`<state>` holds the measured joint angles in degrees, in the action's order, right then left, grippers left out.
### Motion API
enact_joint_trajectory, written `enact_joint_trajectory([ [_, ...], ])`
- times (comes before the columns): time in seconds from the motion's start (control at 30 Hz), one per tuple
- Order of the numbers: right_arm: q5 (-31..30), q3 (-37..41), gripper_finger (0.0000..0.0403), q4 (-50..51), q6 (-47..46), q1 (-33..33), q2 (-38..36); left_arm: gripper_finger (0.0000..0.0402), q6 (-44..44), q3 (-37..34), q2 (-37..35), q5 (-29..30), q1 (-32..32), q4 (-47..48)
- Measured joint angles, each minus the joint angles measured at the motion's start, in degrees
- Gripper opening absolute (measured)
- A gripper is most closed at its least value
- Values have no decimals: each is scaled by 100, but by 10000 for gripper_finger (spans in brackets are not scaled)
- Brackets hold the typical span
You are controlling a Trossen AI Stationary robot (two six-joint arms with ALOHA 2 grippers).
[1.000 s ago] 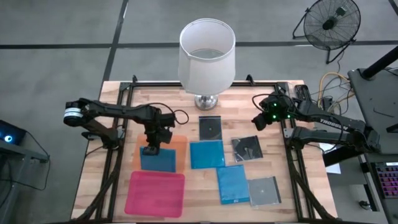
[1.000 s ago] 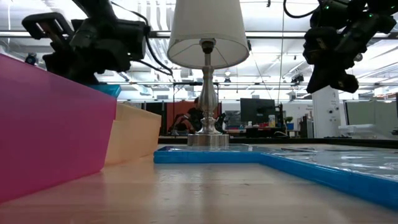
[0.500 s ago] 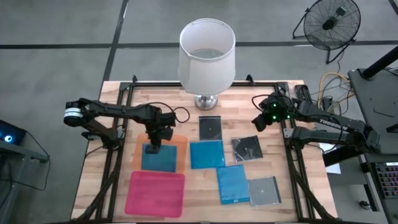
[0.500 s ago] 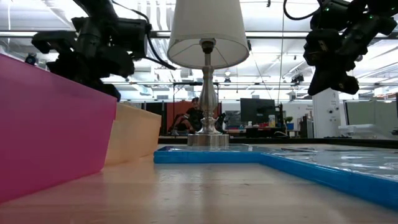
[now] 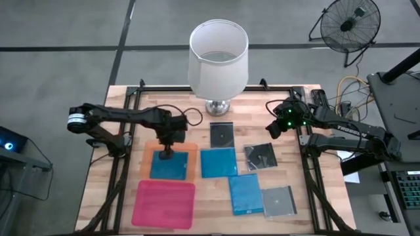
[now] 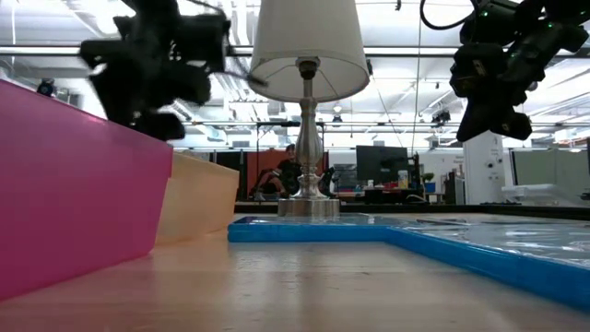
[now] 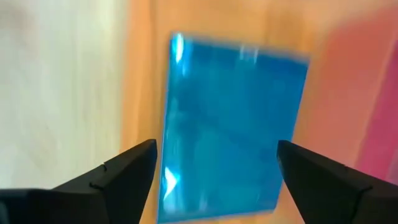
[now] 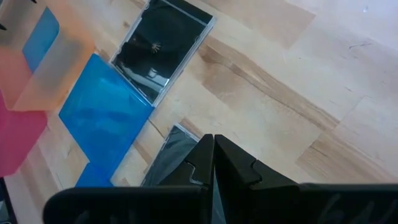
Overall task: Pick & place jewel cases by type
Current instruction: Put the middle right black CD case into the pink bin
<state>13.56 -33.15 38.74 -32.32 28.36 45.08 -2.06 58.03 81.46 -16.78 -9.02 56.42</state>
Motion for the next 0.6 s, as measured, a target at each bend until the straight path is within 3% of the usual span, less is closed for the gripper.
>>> enact_joint_trajectory([
  [0.23,13,-100,8,26,-333,0,-32,305,2085,861,-14,-1,9,-1294],
  [0.47,-360,-313,8,625,-500,-174,-178,305,4704,1217,-16,23,37,-3492],
  [0.6,-773,-393,8,1479,-760,-395,-326,305,6004,1203,138,650,240,-4498],
])
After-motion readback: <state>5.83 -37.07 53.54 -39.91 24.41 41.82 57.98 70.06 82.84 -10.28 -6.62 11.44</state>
